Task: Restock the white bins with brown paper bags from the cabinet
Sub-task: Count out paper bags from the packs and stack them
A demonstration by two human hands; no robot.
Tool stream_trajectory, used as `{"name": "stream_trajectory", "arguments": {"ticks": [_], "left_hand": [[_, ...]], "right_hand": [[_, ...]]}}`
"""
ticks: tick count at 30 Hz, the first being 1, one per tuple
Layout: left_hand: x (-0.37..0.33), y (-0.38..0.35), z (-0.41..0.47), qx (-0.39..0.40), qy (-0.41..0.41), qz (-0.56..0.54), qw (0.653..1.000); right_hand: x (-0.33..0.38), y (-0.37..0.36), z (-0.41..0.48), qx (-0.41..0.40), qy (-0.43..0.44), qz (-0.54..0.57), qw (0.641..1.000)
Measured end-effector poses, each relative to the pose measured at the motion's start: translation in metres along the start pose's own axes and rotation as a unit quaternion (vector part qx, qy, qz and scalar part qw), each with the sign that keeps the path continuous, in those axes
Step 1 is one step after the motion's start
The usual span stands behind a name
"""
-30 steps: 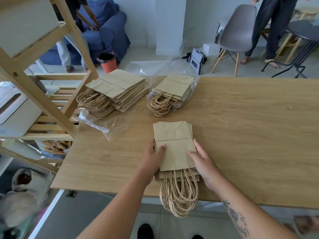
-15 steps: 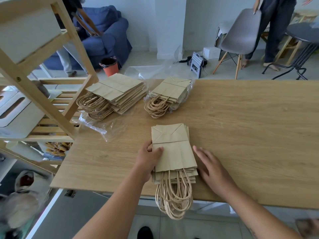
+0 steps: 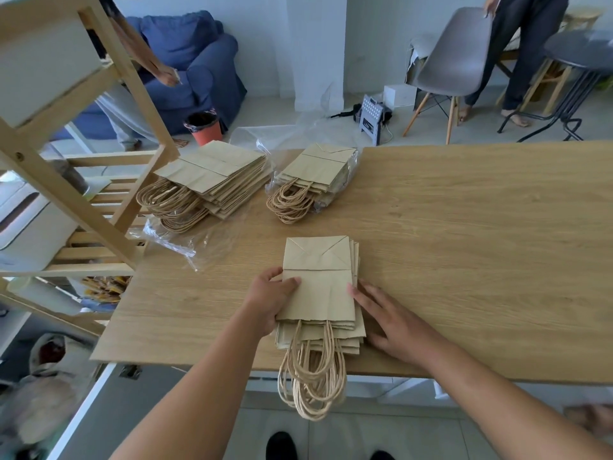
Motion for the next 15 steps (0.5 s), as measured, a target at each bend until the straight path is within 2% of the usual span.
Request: {"name": "stream_trajectory", "arguments": {"ticks": [6, 15], "left_hand": [[-0.0017, -0.0007, -0.0028, -0.005, -0.006, 0.013, 1.0], [-0.0059, -0.0013, -0.0047, 0.004, 0.02, 0.023, 1.0]], "right_hand": [[0.0044, -0.0011, -0.0052, 0.038, -0.002, -0.002, 0.999], [0.0096, -0.0005, -0.0071, -0.01, -0.005, 0.01, 1.0]]}}
Point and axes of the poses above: each hand's wrist, its own z-axis towards the middle knuckle, its own y-axis out of the back of the hand, x = y × z, the point moved 5 cm from there along z, towards the middle knuckle, and after that the axes turned 2 degrees about x, right-handed, at the moved point
